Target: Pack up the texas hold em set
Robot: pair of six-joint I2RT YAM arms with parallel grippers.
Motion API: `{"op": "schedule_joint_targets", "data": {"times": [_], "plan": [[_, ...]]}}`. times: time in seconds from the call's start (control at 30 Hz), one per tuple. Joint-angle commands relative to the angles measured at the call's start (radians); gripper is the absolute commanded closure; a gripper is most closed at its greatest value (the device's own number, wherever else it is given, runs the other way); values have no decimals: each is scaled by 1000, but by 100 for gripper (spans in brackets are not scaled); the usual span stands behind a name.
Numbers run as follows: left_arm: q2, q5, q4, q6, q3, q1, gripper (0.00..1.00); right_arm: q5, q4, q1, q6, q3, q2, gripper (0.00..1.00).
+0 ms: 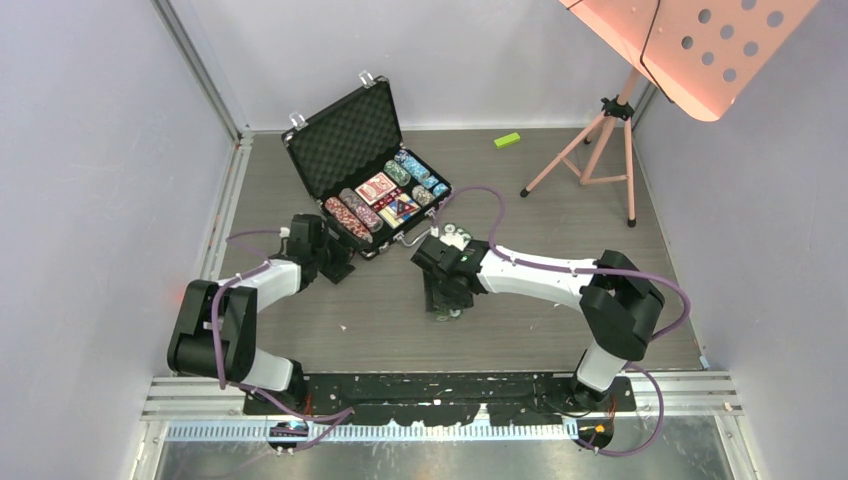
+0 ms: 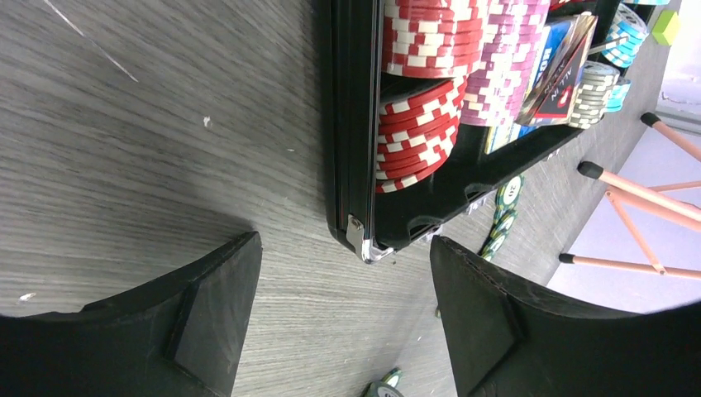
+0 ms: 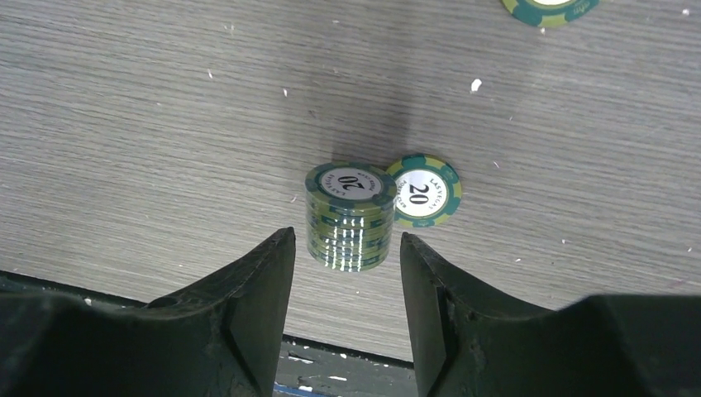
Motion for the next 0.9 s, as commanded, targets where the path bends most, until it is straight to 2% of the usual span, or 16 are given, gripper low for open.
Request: {"op": "schedule_joint_targets", "data": {"times": [0.0,0.3,0.53,0.7,0.87], "plan": [[10,-44,52,-5,30,-5,23,-12,-16,2,39,-8,14,44],[22,-63,68,-12,23,-5,26,-36,61,1,46,-20,82,45],[58,-91,68,-19,40,-42,35,-34,87,2,24,-19,76,56],[111,-99,79,-30,45,-51,42,9,69,1,-9,-10,31,69],[120,-128,77,-24,46,-57,50,62,67,0,-27,-18,-61,71]]}}
